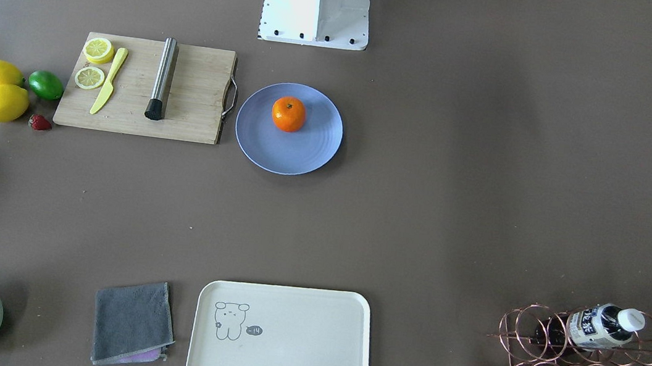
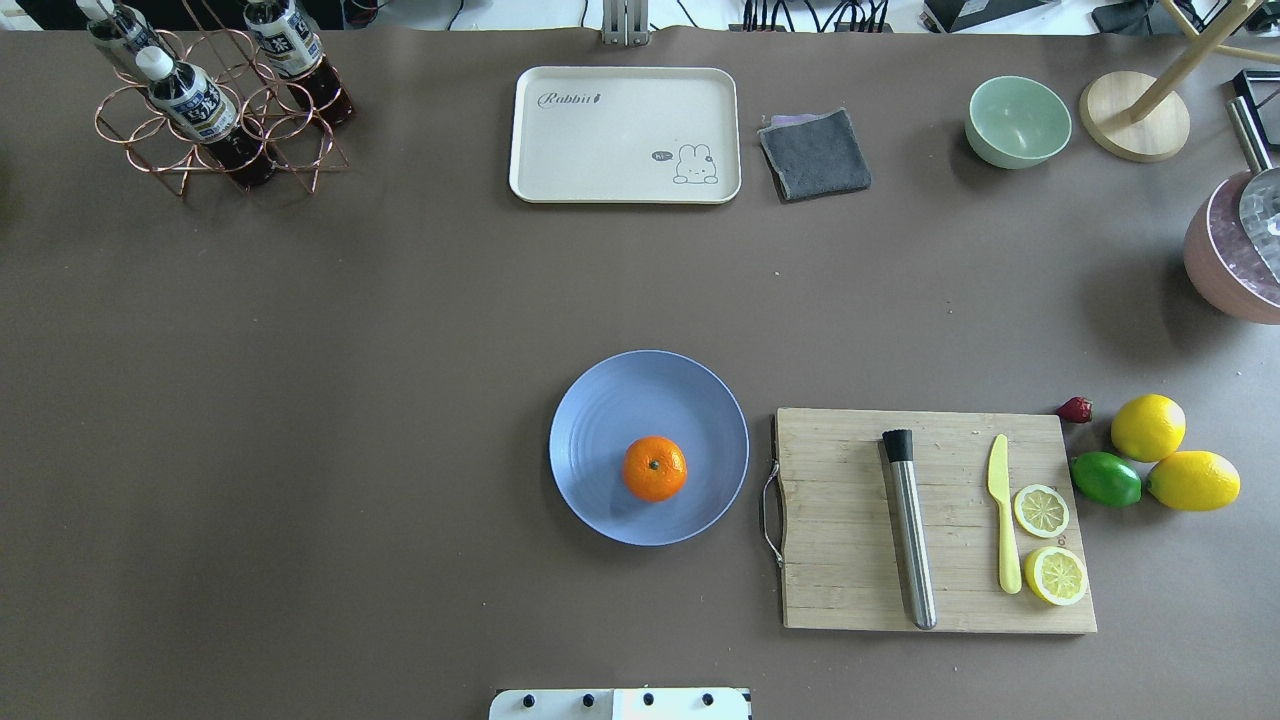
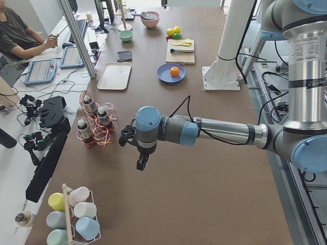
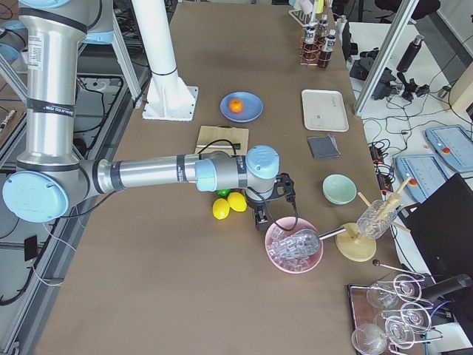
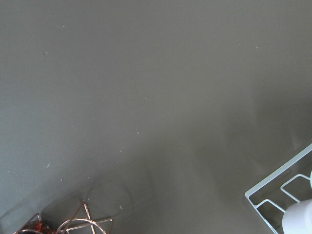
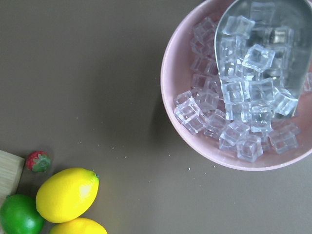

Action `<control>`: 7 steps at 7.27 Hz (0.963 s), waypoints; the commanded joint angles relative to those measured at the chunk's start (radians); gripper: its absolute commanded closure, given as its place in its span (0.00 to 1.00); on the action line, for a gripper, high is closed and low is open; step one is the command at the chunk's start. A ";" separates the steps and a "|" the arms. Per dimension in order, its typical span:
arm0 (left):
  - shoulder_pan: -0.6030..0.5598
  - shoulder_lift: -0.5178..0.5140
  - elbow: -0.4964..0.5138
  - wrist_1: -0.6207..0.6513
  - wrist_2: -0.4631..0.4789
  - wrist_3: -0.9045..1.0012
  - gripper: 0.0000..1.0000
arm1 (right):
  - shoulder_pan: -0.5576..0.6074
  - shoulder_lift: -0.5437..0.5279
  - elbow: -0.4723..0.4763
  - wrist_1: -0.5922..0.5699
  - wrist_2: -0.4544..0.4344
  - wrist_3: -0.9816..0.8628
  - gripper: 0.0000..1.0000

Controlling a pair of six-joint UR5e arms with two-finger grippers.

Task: Pick orange to plate

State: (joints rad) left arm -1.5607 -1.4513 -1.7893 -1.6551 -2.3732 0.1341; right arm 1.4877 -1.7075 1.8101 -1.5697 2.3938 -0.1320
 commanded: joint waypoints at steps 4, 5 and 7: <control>-0.018 0.032 0.004 -0.002 0.003 0.015 0.03 | 0.071 -0.043 -0.037 0.000 -0.002 -0.094 0.00; -0.018 0.032 0.005 0.000 0.003 0.015 0.03 | 0.071 -0.044 -0.038 0.000 -0.002 -0.094 0.00; -0.018 0.032 0.005 0.000 0.003 0.013 0.03 | 0.071 -0.049 -0.037 0.002 -0.004 -0.094 0.00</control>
State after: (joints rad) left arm -1.5784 -1.4190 -1.7845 -1.6554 -2.3701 0.1484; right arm 1.5582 -1.7539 1.7731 -1.5683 2.3905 -0.2253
